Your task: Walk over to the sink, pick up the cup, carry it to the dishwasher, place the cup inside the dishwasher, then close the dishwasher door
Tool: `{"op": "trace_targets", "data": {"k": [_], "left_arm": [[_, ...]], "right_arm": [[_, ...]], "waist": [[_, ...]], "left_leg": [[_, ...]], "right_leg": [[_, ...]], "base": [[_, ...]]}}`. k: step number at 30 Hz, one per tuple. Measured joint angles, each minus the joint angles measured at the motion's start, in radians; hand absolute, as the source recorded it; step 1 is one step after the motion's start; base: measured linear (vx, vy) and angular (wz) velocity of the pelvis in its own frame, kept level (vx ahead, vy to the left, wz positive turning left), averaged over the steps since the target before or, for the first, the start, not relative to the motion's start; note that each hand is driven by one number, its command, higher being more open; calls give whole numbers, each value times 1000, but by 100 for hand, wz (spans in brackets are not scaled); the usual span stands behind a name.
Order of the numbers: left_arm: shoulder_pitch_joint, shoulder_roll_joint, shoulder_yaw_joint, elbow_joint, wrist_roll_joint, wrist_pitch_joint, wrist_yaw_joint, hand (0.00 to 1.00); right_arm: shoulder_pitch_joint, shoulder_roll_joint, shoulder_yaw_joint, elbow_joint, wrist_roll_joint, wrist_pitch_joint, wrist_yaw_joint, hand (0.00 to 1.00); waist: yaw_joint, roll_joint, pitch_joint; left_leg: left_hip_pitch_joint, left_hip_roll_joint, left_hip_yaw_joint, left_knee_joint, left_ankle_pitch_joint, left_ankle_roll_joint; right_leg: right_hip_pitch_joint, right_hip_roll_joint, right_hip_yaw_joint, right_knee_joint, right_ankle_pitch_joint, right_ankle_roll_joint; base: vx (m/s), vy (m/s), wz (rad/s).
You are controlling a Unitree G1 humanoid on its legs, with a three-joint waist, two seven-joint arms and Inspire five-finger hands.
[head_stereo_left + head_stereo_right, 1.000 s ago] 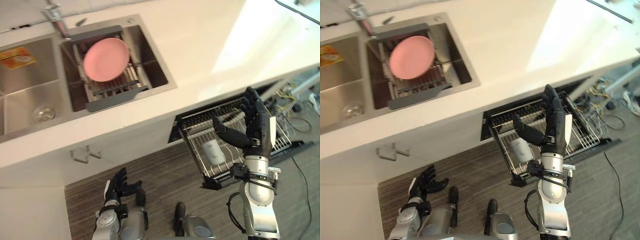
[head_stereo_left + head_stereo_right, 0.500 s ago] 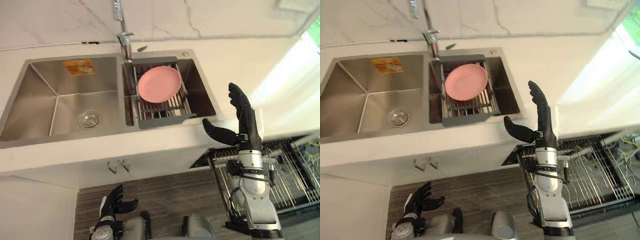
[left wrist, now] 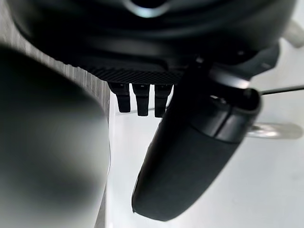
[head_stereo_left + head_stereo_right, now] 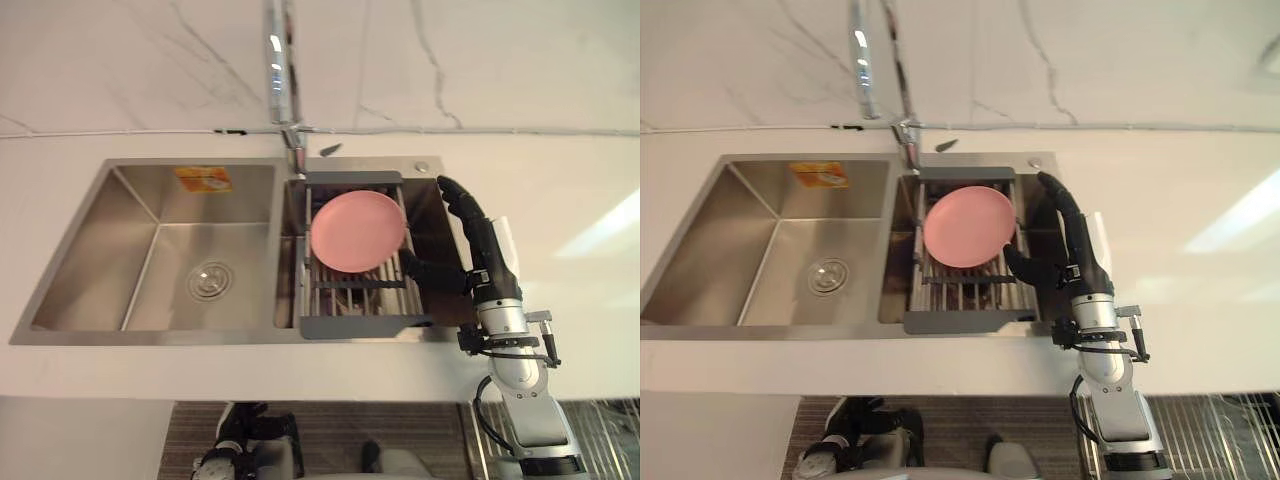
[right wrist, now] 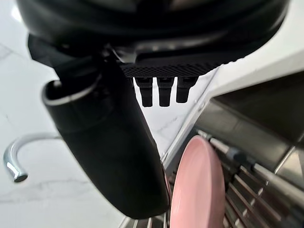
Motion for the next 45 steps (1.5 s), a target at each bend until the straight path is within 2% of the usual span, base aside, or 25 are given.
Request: {"op": "trace_targets", "data": {"k": [3,7,8,9,23,30,38,45], "left_arm": [[-5,1,10,14,2,1,10,90],[-4,-7,27,46,39,-39,76,90],[-3,-6,27,47,40,-43,78,90],[-2,-24,25,83,40,-46,94,90],[-2,-31,44,96,39,-33,95,90],[-1,-43,46,114,38,-33,96,90],[2,-43,46,109,38,-36,95,90],[8,-43,46,97,28,-40,95,90]], "right_arm": [[-14,8,29,-1,-1,-10,10,90],[34,-18,24,2,-8,-9,7,90],[43,-27,25,5,-22,-7,8,90],[70,-36,36,50,-84,0,17,90],[65,-39,3,50,-159,8,-5,90],[21,-129,-18,50,-199,17,-50,90],[-31,-202,0,124,-228,15,-46,90],[-94,-231,82,239,-228,16,-31,90]], "waist": [[-1,-16,1],[-21,-22,-4],[-26,-22,-4],[-27,0,-42],[-33,3,-45],[-33,25,-60],[-31,26,-61],[-26,25,-60]], "left_leg": [[42,-16,25,-70,32,4],[108,-22,40,-225,121,-4],[115,-22,40,-246,133,-7],[130,-32,53,-305,168,6],[159,-24,59,-306,166,3],[162,-23,52,-306,162,-3],[157,-23,32,-306,162,-3],[151,-22,24,-306,162,-3]], "right_leg": [[21,-14,25,-48,1,13],[17,-9,38,-72,0,19],[16,-6,39,-73,1,19],[9,2,58,-107,31,26],[38,-3,59,-108,29,27],[44,-3,49,-109,26,28],[51,-2,28,-110,22,25],[50,0,16,-110,20,21]], "base": [[-63,45,-23],[-95,-24,-12],[-49,-21,1],[0,0,0],[0,0,0],[3,-4,3],[21,-15,7],[14,-11,3]]}}
